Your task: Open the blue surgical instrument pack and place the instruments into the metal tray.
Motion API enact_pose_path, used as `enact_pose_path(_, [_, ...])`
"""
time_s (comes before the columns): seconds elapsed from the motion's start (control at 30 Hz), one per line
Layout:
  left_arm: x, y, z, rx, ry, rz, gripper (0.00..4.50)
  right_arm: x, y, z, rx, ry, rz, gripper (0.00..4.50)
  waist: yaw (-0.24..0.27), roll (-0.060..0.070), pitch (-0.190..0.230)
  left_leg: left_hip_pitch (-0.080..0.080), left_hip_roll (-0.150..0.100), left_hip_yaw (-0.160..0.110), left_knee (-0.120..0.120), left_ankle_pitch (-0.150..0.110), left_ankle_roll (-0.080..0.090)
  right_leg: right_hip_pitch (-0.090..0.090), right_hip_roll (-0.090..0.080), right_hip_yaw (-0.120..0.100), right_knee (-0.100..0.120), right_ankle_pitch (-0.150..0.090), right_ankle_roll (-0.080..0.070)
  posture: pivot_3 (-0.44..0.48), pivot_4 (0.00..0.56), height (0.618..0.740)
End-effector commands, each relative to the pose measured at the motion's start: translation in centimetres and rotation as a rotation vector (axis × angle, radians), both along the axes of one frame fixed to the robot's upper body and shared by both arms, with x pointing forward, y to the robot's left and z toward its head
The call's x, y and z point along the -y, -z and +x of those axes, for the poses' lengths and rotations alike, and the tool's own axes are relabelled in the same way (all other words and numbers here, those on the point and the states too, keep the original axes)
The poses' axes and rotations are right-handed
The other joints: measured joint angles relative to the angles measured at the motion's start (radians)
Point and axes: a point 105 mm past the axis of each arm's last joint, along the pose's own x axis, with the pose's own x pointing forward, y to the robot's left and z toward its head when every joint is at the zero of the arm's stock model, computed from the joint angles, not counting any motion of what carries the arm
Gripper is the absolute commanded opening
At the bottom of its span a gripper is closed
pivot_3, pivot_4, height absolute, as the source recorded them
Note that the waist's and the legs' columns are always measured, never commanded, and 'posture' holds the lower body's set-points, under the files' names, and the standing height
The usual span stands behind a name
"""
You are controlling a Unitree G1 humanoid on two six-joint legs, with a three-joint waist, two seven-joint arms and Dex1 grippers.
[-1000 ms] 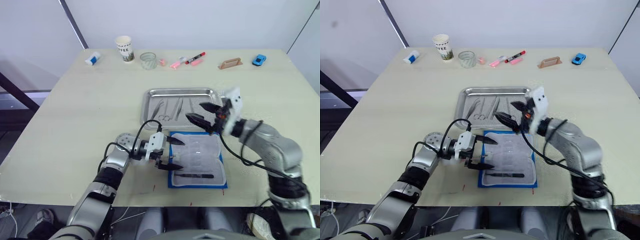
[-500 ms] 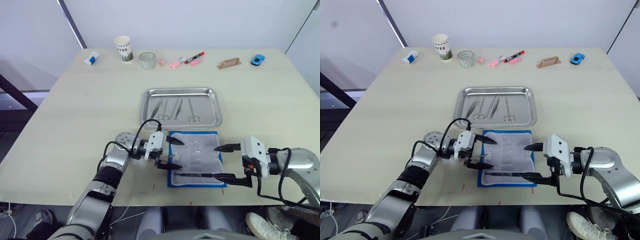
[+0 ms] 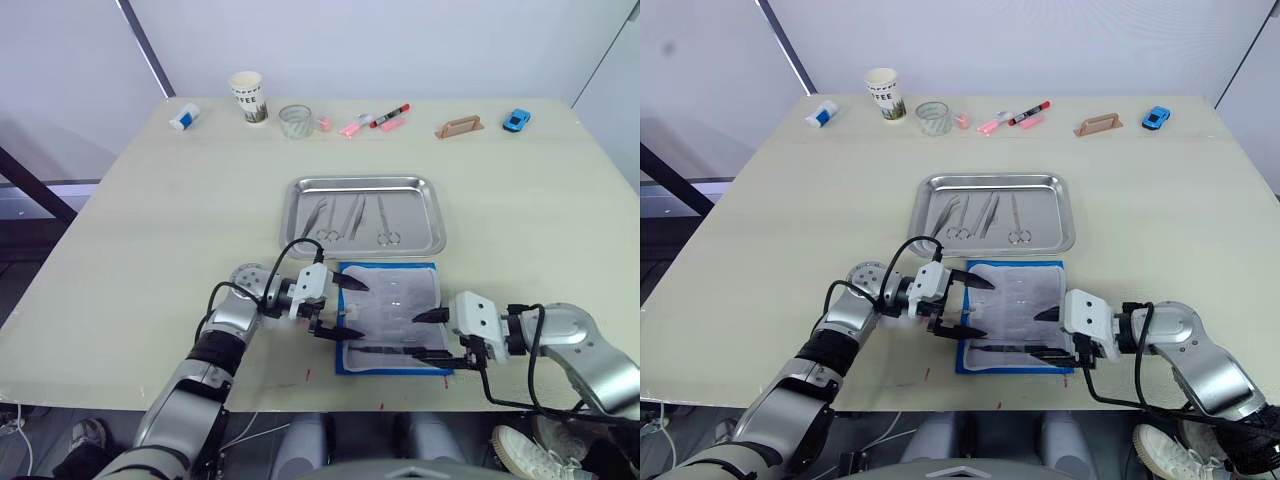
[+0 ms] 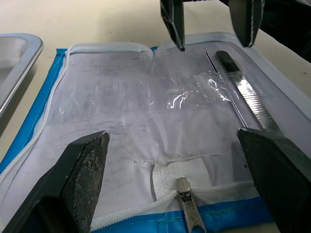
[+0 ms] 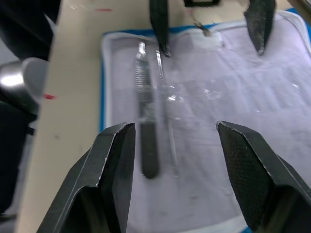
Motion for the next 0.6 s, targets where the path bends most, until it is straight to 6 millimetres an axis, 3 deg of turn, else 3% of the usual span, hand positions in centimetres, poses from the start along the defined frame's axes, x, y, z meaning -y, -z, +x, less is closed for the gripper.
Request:
enact_pose_path(0.03, [-1.1,3.8,-1.5,-0.143,-0.024,0.083,4.5,-0.4,-0.7,0.6,0.032,0.015,0.028,2.99,0.0,0.0,0.0,0.0,0.0,0.0,0.0,0.0,0.0,0.0,0.0,0.0,0.0,0.0,0.0,0.0,0.15,0.74])
enact_pose_path(0.6, [-0.9,3.6,-1.5,-0.139,-0.019,0.081,4.5,-0.1,0.8,0.6,0.028,0.035,-0.027,2.99,0.0,0.002,-0.001,0.001,-0.001,0.0,0.001,0.0,0.0,0.001,0.0,0.0,0.002,0.0,0.0,0.0,0.15,0.74])
